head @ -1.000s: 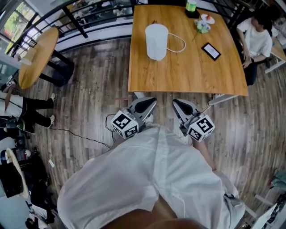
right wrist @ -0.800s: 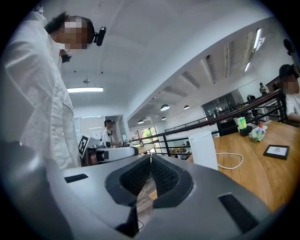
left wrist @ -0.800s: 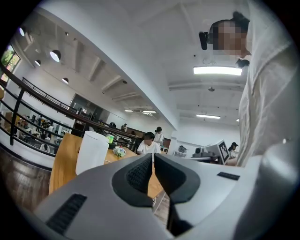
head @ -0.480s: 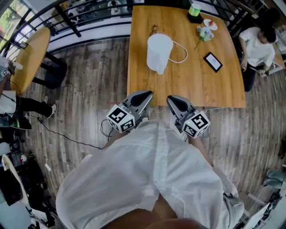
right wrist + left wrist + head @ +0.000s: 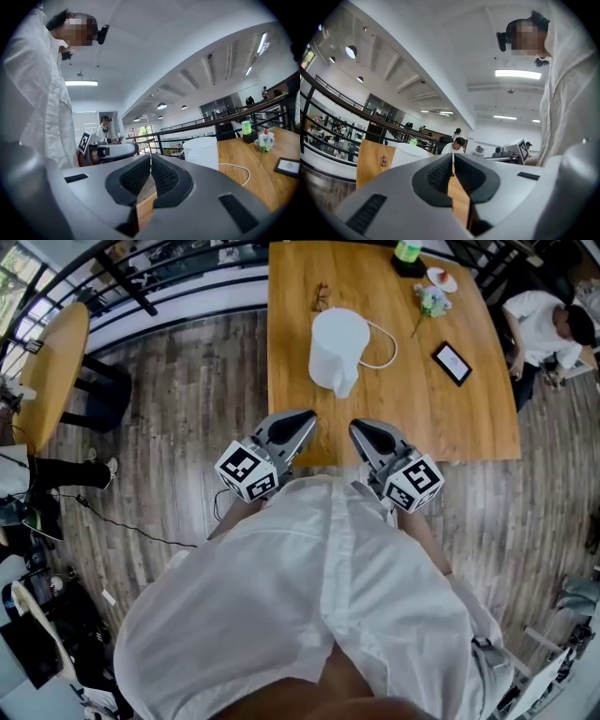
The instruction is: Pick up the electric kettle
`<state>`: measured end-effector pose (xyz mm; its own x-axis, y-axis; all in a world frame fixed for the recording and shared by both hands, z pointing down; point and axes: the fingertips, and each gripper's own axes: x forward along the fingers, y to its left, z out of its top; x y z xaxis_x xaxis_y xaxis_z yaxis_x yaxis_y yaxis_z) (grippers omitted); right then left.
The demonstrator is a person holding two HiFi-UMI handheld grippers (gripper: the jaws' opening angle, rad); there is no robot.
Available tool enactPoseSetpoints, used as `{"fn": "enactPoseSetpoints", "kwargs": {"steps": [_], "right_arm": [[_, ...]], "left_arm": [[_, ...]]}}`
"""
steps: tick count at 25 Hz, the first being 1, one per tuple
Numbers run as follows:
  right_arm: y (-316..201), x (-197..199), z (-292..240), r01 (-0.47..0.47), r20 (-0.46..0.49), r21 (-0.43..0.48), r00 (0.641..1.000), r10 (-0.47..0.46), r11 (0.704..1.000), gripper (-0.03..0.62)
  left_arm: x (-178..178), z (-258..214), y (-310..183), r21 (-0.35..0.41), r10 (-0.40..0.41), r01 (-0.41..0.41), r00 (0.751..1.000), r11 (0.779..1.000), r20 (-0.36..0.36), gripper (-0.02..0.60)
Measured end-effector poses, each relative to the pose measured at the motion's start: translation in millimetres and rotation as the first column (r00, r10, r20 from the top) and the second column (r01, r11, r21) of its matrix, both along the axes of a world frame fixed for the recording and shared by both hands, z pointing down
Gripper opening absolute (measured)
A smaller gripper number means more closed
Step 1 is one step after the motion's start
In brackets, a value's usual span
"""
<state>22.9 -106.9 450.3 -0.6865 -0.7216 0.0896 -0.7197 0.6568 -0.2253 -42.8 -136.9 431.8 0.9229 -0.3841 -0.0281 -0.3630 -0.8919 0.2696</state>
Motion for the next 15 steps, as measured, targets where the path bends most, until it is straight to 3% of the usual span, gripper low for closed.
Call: {"fn": "enactPoseSetpoints", "kwargs": {"steps": [15], "right_arm": [[-33.5,22.0,3.1,0.009,-0.009,-0.007,1.000,-0.009,1.000,0.015]], "left_arm": [[23.9,6.4,-15.4,-0.005,0.021,-0.021,1.000,1.000,0.010,0.015]]}}
